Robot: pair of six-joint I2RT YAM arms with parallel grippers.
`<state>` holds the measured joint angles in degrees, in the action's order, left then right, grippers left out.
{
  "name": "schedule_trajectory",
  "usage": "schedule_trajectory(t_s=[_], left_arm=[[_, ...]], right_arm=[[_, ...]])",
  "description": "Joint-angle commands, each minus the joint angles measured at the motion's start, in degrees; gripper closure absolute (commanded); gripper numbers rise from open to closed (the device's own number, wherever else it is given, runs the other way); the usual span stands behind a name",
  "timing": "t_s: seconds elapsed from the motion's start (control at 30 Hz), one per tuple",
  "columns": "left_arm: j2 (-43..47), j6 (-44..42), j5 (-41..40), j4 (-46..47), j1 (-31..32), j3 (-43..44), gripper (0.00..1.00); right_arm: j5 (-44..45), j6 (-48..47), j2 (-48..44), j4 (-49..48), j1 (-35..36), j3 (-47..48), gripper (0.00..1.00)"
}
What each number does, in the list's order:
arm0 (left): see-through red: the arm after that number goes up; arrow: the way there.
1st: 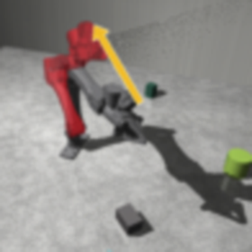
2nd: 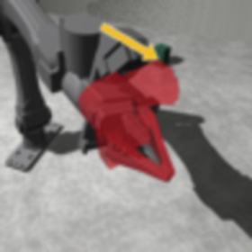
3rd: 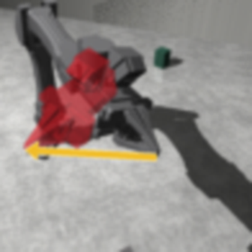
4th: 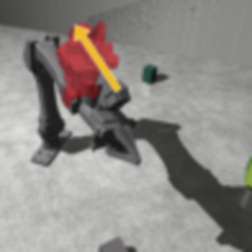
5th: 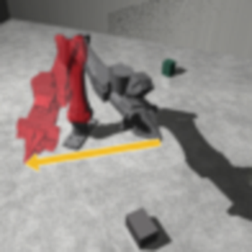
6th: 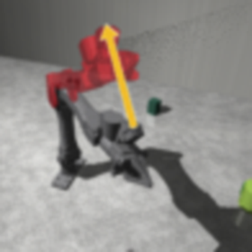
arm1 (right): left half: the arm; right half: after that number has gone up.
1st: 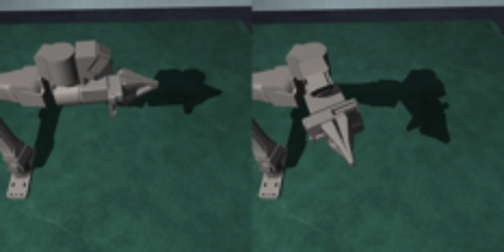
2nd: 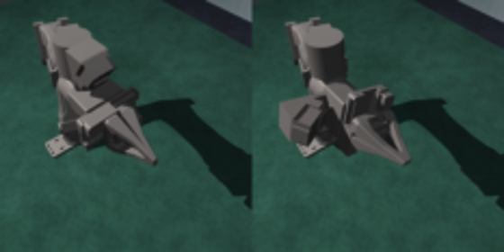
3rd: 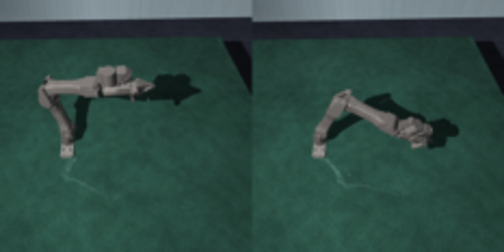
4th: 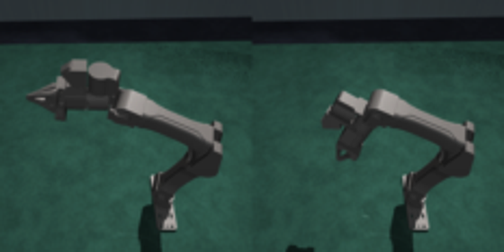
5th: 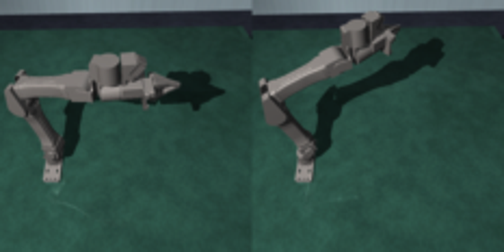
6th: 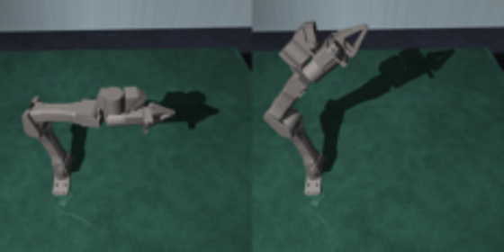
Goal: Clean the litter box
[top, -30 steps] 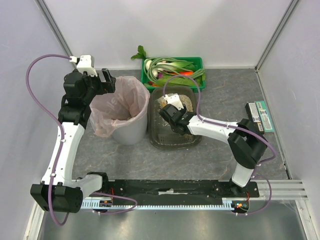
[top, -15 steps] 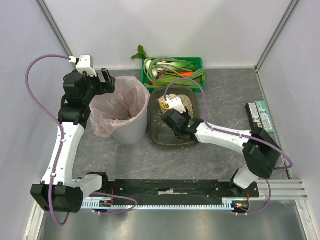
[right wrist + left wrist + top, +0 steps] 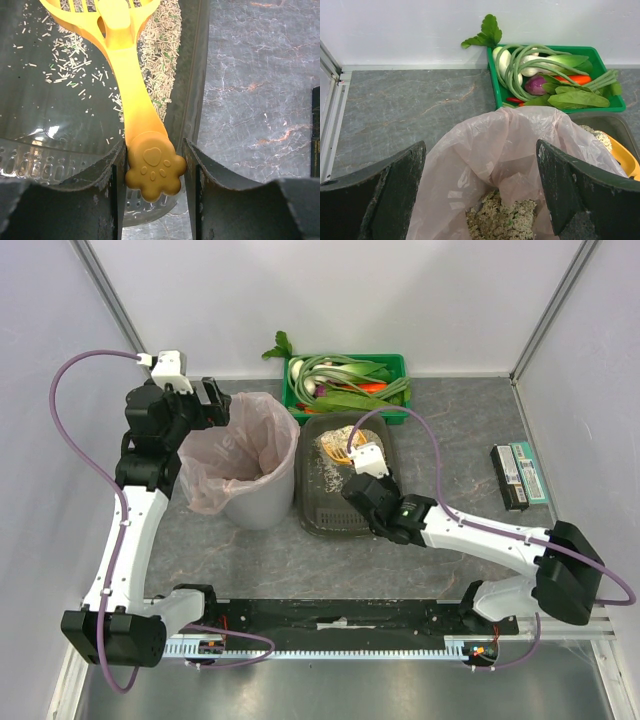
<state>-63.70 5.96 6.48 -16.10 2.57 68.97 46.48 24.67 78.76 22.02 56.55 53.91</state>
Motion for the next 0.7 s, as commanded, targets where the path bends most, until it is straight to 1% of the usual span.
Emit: schedule_trajectory(t_s=[0.0,0.03,0.13,0.2,0.27,0.37,0.43,0.47,0.5,0.6,0.67], left_arm=[[1.8,0.8,1.3,3.0,-0.5,-0.4,0.04],[1.9,0.8,1.2,3.3,-0.4,-0.8,0.04],[2.0,0.5,0.7,3.4,-0.5,-0.9,0.04],[1.7,0.7,1.4,3.4,-0.5,-0.8,0.04],[1.7,0.9,1.7,3.3,-0.5,-0.7,0.04],[1.7,0.9,1.3,3.7,-0.5,-1.1,0.04],[1.6,0.5,0.9,3.7,-0.5,-1.1,0.04],[1.7,0.5,0.9,3.7,-0.5,-1.1,0.04],[1.7,0.6,1.2,3.7,-0.5,-1.0,0.04],[2.0,0.7,1.3,4.2,-0.5,-1.5,0.04],[1.8,0.6,1.3,4.1,-0.5,-1.5,0.04]], right_arm=[[3.5,2.5,-1.6,-6.0,0.3,-2.8,1.0],[3.3,3.2,-1.5,-4.8,0.7,-2.5,1.0],[7.3,5.5,-3.3,-1.5,5.0,-3.2,1.0],[8.1,6.1,-4.4,-2.7,5.2,-5.4,1.0],[10.7,5.8,-4.8,-4.1,5.1,-6.3,1.0],[8.7,6.4,-5.0,-3.7,6.3,-5.8,1.0],[9.2,6.7,-5.9,-4.6,6.7,-7.1,1.0],[11.3,6.9,-6.1,-5.1,6.6,-8.5,1.0],[11.4,7.5,-6.3,-5.5,6.7,-8.6,1.0],[7.1,9.4,-7.3,-7.0,7.9,-10.5,1.0],[7.9,10.5,-7.2,-7.6,8.3,-12.2,1.0]])
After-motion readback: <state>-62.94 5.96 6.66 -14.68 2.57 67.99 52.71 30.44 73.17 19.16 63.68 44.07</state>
